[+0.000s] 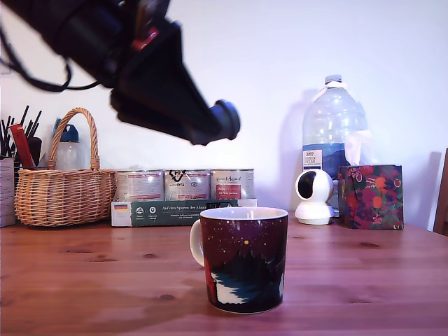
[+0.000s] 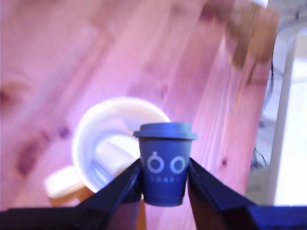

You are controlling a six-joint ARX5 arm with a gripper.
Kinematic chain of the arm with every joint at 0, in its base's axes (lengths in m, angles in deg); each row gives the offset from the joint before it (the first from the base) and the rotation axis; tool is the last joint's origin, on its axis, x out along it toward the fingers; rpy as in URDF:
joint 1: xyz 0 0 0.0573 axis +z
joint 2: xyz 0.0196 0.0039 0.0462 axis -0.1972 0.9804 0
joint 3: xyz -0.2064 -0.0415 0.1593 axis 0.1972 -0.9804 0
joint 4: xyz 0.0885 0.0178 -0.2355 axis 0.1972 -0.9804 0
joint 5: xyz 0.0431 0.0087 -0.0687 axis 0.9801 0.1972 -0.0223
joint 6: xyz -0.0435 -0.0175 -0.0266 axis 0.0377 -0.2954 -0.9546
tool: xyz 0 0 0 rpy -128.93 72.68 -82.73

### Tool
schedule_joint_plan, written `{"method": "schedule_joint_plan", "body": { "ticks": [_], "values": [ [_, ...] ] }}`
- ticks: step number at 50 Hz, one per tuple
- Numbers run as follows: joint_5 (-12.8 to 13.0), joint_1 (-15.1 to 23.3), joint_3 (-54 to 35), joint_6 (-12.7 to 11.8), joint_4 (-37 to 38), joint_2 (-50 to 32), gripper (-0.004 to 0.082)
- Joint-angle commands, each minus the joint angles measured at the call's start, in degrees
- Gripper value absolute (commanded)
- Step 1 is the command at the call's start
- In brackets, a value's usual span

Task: Pick up the coffee capsules from the table one by one and drop them inside the nearest coffee cup

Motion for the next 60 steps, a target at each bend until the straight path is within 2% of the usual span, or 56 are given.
{"method": "schedule_joint_plan", "body": {
  "ticks": [1, 7, 24, 60],
  "values": [
    [0.8, -0.5, 2.8, 0.7, -1.5, 1.5, 0.0193],
    [3.0, -0.9, 6.4, 1.6, -5.3, 4.8, 0.0193],
    [9.2, -2.4, 12.0, 1.4, -12.2, 11.8, 0.0193],
    [9.5, -3.0, 12.8, 1.4, -11.9, 12.4, 0.0193]
  ]
}}
